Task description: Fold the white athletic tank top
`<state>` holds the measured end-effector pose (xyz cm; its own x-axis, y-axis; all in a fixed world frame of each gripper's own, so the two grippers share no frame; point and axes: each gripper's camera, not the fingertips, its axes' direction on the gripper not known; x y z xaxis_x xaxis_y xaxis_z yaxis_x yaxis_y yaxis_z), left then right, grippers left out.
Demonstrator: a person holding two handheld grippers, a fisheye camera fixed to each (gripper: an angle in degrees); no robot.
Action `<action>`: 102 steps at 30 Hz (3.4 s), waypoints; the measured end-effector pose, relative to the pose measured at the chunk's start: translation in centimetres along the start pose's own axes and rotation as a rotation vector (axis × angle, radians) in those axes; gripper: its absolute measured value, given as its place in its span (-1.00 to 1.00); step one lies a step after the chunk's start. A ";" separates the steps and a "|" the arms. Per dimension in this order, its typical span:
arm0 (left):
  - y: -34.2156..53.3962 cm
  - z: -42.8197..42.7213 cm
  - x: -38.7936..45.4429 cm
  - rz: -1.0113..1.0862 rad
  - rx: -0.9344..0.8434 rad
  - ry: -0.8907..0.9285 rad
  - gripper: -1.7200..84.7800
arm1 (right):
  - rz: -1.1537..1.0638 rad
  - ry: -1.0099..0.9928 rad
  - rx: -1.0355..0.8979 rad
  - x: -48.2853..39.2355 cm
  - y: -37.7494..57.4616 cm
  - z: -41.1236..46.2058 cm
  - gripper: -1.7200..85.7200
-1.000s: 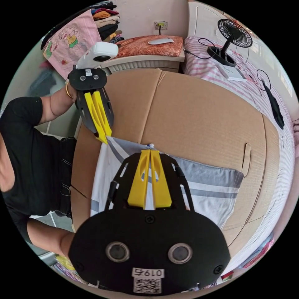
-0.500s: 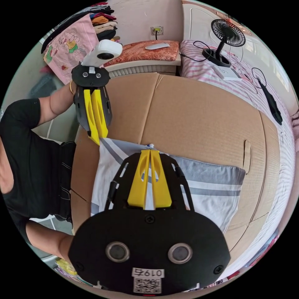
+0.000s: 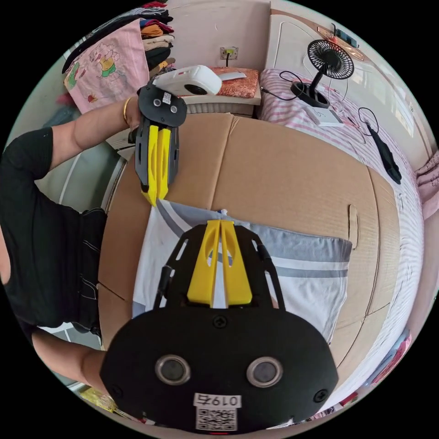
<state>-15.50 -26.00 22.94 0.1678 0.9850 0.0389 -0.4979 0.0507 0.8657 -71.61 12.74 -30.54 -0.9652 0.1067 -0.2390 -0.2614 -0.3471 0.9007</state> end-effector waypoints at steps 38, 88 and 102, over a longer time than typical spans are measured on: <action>-16.7 0.9 -0.5 -0.229 0.162 -0.161 -0.93 | 0.230 0.574 0.156 -41.5 4.0 4.1 -0.84; -26.5 57.3 53.5 0.997 0.077 -0.580 -0.87 | 1.158 0.790 0.249 -61.0 71.9 -13.2 -0.87; -47.1 70.1 59.9 1.299 -0.182 -0.317 -0.80 | 1.194 0.355 0.627 -59.5 93.0 -15.0 -0.82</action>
<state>77.64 19.07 19.51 -0.3317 0.2579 0.9074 -0.5460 -0.8369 0.0383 -38.67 -39.86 62.01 -0.5743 -0.2267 0.7867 0.6709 0.4204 0.6109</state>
